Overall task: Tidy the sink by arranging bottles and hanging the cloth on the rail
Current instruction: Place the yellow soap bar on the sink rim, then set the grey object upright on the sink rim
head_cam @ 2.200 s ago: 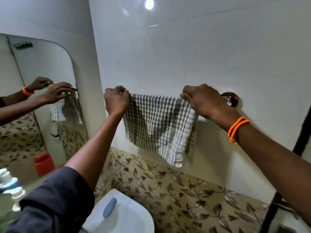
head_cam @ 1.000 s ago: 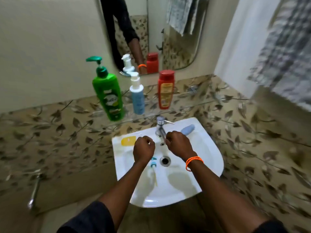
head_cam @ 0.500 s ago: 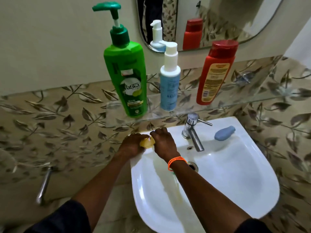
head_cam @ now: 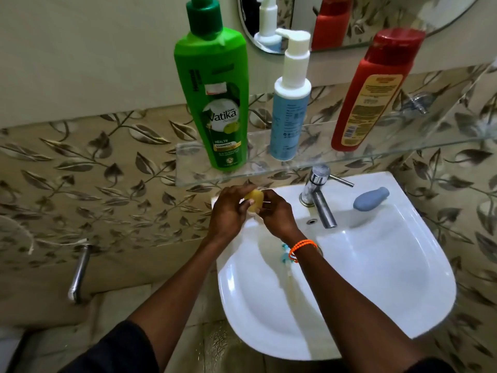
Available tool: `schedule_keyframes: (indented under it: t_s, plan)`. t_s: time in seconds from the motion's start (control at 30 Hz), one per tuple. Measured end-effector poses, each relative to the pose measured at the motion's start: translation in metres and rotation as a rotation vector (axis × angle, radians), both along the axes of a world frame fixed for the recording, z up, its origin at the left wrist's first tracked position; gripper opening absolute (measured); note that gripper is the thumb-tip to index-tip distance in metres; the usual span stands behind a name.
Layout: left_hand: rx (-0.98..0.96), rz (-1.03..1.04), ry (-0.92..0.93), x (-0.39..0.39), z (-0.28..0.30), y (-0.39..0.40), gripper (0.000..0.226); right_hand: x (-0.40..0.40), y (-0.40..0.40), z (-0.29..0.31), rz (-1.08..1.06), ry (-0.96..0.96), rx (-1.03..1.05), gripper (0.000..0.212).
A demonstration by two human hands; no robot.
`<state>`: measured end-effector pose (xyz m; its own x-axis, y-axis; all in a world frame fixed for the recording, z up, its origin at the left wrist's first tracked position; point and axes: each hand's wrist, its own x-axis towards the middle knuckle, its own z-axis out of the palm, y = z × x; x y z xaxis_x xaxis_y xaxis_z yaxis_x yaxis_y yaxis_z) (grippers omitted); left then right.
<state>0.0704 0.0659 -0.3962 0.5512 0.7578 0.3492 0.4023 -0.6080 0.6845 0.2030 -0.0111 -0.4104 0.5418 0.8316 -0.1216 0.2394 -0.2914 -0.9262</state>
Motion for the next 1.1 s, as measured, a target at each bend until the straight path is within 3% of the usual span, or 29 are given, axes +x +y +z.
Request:
schedule_keyframes:
  t_s: [0.3,0.43,0.57,0.67,0.73,0.8,0.93,1.1]
  plan:
    - [0.076,0.095,0.083,-0.017,0.003,-0.009,0.068,0.002,-0.02,0.008,0.046,0.016,0.044,0.05]
    - [0.137,0.138,0.114,-0.007,0.02,-0.028,0.075,0.015,-0.066,0.032,-0.091,-0.047,0.18,0.039]
    - [0.319,0.002,0.015,0.037,0.032,-0.07,0.059,0.055,-0.125,0.051,-0.437,-0.308,0.296,0.018]
    - [0.287,-0.286,-0.094,0.088,0.036,-0.113,0.04,0.109,-0.151,0.039,-0.575,-0.684,0.079,0.035]
    - [0.225,-0.436,-0.074,0.125,0.031,-0.137,0.032,0.148,-0.157,0.024,-0.44,-0.805,-0.226,0.057]
    - [0.112,-0.495,-0.037,0.155,0.025,-0.152,0.029,0.174,-0.157,0.013,-0.214,-0.866,-0.387,0.057]
    - [-0.127,-0.432,0.06,0.201,0.025,-0.16,0.041,0.202,-0.148,0.016,-0.023,-0.912,-0.321,0.035]
    - [-0.38,-0.234,0.311,0.234,0.017,-0.146,0.052,0.225,-0.137,0.016,0.151,-1.002,-0.374,0.035]
